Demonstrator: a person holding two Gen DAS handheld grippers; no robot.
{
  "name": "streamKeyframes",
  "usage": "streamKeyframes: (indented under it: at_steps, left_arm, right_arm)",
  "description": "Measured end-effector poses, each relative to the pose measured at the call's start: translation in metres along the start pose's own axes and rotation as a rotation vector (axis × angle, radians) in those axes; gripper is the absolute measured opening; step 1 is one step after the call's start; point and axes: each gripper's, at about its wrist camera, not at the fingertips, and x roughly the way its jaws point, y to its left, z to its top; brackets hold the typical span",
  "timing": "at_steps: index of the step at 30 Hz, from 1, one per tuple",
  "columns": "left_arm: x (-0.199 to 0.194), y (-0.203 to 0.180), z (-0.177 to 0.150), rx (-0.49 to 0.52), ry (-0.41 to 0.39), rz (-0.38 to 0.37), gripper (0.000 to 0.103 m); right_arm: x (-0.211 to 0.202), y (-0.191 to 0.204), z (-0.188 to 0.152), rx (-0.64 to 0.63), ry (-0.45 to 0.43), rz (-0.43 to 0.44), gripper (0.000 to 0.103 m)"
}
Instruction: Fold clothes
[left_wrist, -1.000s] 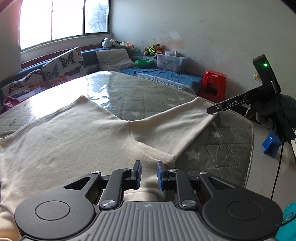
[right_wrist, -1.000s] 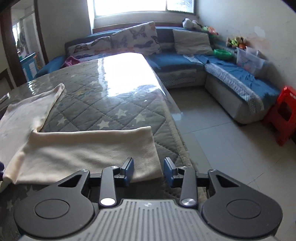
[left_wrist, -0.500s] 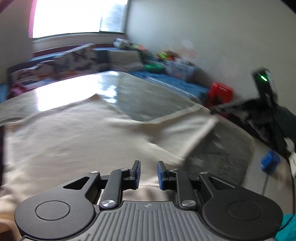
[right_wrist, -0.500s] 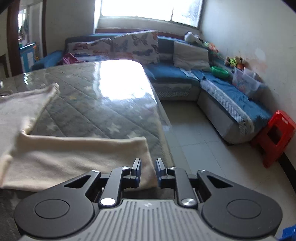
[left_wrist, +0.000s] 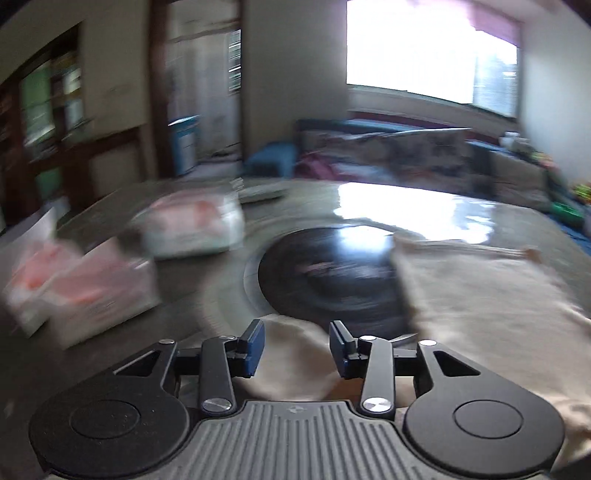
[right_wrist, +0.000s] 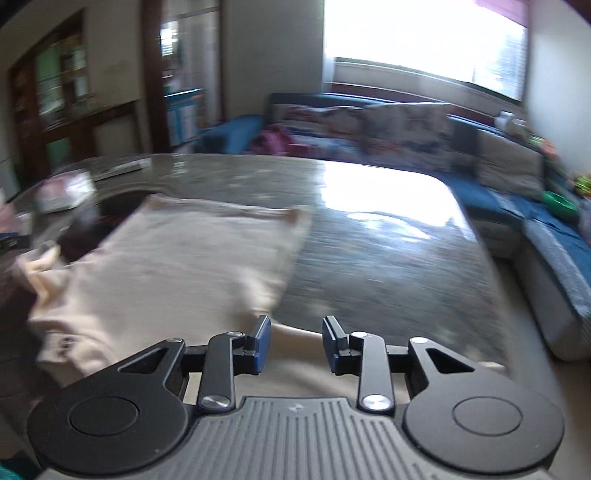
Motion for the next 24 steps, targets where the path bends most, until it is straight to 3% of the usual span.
streamKeyframes:
  at_steps: [3,6,9,10,12,14,24]
  left_arm:
    - [0.017,0.019,-0.004,-0.053,0.059,0.043,0.047]
    - [0.025,0.018,-0.010,-0.043,0.077,0.012,0.046]
    - [0.028,0.017,-0.012,-0.048,0.077,-0.017,0.031]
    - [0.028,0.017,-0.012,-0.045,0.071,-0.027,0.019]
    - [0.028,0.019,-0.011,-0.046,0.057,-0.044,0.008]
    - [0.027,0.022,-0.007,-0.059,0.038,-0.056,0.006]
    - [-0.003,0.045,0.042,-0.059,-0.227,-0.042,0.005]
  right_arm:
    - [0.008,0.024,0.007,-0.062,0.009,0.067,0.031]
    - [0.015,0.045,0.012,-0.122,0.016,0.113,0.033]
    - [0.020,0.062,0.018,-0.169,0.021,0.146,0.037]
    - [0.021,0.067,0.019,-0.182,0.024,0.157,0.037]
    - [0.023,0.076,0.021,-0.208,0.030,0.178,0.037]
    - [0.027,0.086,0.024,-0.235,0.039,0.197,0.037]
    - [0.052,0.142,0.036,-0.372,0.072,0.326,0.039]
